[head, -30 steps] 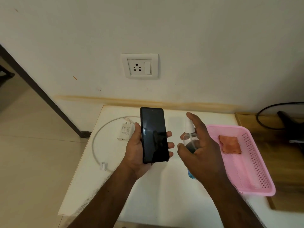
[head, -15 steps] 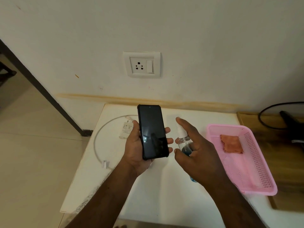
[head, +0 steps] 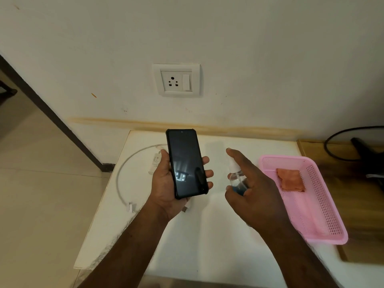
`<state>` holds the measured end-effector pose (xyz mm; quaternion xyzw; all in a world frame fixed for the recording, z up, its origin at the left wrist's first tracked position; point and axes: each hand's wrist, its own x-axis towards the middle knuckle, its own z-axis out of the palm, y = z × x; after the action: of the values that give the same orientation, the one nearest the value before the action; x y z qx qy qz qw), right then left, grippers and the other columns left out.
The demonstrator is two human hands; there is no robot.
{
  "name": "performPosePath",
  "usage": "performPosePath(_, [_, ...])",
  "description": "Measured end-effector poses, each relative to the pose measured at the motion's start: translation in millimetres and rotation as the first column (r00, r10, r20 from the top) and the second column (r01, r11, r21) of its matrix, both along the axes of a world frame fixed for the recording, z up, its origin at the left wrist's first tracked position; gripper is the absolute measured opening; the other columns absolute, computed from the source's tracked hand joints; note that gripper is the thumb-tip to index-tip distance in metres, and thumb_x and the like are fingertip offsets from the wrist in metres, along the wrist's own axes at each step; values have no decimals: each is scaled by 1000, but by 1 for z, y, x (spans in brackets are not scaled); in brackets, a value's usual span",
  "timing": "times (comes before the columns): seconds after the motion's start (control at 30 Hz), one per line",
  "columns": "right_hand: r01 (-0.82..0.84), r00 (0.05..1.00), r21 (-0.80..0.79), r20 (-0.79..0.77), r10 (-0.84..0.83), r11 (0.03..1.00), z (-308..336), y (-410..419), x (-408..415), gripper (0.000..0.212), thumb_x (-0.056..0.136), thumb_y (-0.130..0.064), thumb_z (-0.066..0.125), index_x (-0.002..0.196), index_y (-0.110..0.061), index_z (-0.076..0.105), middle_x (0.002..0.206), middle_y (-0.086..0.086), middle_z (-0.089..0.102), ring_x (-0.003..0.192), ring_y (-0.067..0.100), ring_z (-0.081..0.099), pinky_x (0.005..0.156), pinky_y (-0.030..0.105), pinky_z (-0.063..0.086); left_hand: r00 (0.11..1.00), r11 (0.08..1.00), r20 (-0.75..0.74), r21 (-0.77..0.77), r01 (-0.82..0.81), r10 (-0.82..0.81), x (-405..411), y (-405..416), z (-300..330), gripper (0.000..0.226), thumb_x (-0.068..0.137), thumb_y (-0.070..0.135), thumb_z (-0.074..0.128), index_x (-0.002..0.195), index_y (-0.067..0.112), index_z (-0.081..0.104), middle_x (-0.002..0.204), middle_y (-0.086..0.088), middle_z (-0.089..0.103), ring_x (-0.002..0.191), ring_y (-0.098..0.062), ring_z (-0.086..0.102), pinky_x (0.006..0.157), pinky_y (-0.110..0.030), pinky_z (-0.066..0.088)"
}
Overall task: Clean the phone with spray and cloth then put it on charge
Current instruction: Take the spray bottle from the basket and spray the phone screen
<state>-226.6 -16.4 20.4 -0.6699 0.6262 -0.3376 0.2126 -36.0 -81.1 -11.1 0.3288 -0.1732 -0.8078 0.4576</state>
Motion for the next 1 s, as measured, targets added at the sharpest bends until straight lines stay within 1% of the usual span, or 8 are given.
performPosePath(0.17, [80,996,-34,37,-79,996,-2,-1,-1,84,77,-23,71,128,-73,27,98,-41,51,81,-8,61,57,16,57,1000,1000,-9,7,-2,2,0,0,0,83,92,76,25,124,13,71,127,-20,67,95,-38,69,80,-50,58])
performPosePath(0.33, [181,982,-66,65,-177,981,2,-2,-2,80,85,-26,70,137,-67,24,107,-29,56,79,5,65,67,31,62,999,999,0,9,33,-33,-1,3,1,81,91,76,27,124,16,70,125,-21,68,94,-39,69,79,-50,59])
performPosePath(0.5, [240,965,-125,141,-222,963,4,0,-6,68,92,-31,65,142,-56,27,91,-17,62,62,13,63,50,28,58,997,997,10,-11,74,-74,-3,5,4,81,92,75,28,129,15,67,127,-22,65,97,-40,65,79,-50,56])
performPosePath(0.57, [252,958,-99,164,-234,963,3,-1,-7,69,92,-35,63,144,-56,23,95,-9,64,63,12,64,54,27,59,996,996,8,-16,90,-89,-4,5,5,82,92,76,28,130,14,66,128,-22,64,99,-40,63,82,-51,55])
performPosePath(0.67, [280,954,-94,140,-265,956,0,-4,-8,71,91,-43,62,147,-49,21,114,-14,62,89,4,65,71,12,53,994,994,6,-15,111,-111,-7,7,5,81,91,76,29,130,15,66,132,-22,63,103,-41,62,85,-52,54])
performPosePath(0.77, [318,943,-59,127,-309,946,-5,-7,-8,70,89,-49,62,147,-43,24,129,-10,57,103,8,59,83,20,46,991,990,-4,-12,137,-137,-12,9,2,80,89,76,31,131,18,66,135,-21,62,106,-42,64,89,-55,53])
performPosePath(0.9, [361,929,-23,89,-358,932,-11,-11,-10,66,83,-62,54,140,-35,35,129,-6,56,107,14,56,88,27,50,980,981,-43,-17,191,-192,-18,13,-1,78,87,75,34,134,20,63,138,-22,60,110,-43,62,98,-61,47])
performPosePath(1.0, [376,924,16,75,-376,926,-13,-12,-9,63,82,-57,60,136,-30,42,128,-2,58,108,18,58,91,34,50,971,973,-64,-7,232,-232,-21,16,-4,79,89,76,32,137,20,61,138,-22,59,110,-44,61,100,-61,45])
